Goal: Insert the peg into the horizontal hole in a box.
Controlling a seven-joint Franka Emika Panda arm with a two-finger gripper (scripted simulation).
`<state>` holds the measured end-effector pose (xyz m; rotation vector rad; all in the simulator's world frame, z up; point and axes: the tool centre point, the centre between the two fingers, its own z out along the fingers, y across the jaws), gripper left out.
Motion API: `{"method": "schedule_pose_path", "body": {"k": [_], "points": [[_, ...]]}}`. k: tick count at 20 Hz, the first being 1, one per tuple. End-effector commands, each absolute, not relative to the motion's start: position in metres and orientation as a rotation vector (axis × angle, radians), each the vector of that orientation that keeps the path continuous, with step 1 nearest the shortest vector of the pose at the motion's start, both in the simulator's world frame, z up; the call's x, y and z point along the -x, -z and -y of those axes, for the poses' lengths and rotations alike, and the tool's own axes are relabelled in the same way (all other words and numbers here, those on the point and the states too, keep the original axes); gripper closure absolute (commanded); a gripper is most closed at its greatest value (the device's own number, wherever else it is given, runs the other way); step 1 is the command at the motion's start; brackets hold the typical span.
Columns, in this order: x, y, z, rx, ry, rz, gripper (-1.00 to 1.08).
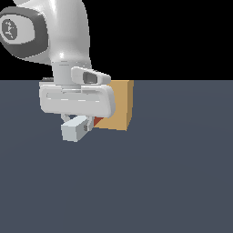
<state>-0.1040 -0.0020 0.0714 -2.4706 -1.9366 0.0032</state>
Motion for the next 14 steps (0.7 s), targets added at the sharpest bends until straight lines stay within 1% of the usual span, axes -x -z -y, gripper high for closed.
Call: {"method": "schedule_pose_path", "body": {"k": [1,6,14], "points": [[0.103,-0.072,-0.001,2.471,0.0,1.938,1.08],[0.099,-0.073,-0.019,2.472,0.001,1.938,1.08],[0.085,-0.073,-0.076,2.472,0.003,1.938,1.08]]}}
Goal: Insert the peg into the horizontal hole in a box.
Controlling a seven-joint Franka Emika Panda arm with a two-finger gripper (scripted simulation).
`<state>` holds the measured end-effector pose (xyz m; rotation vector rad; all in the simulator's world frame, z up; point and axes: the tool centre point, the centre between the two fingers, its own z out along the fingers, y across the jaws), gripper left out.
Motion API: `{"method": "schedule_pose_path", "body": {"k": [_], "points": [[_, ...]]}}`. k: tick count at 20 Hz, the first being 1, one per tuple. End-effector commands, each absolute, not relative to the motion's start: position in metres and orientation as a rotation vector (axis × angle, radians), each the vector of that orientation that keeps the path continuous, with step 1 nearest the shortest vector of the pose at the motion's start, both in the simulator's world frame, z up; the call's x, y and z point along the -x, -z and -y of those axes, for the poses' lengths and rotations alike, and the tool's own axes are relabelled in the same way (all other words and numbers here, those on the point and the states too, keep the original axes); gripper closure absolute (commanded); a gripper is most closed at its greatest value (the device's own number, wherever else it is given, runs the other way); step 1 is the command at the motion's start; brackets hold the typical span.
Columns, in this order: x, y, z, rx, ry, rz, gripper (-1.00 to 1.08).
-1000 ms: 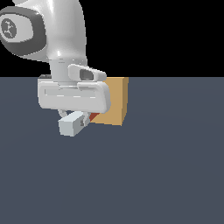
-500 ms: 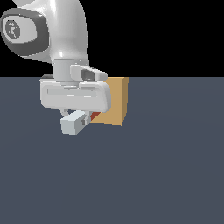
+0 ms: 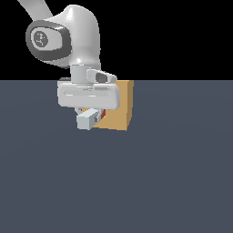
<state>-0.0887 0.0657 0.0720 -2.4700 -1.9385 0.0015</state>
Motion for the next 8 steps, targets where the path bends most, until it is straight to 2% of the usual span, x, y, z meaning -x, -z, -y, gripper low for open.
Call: {"method": "schedule_pose_path", "body": {"k": [1,8], "points": [[0.084,-0.073,-0.082,2.472,0.003,1.938,1.08],[0.078,-0.074,-0.1,2.472,0.004,1.939,1.08]]}}
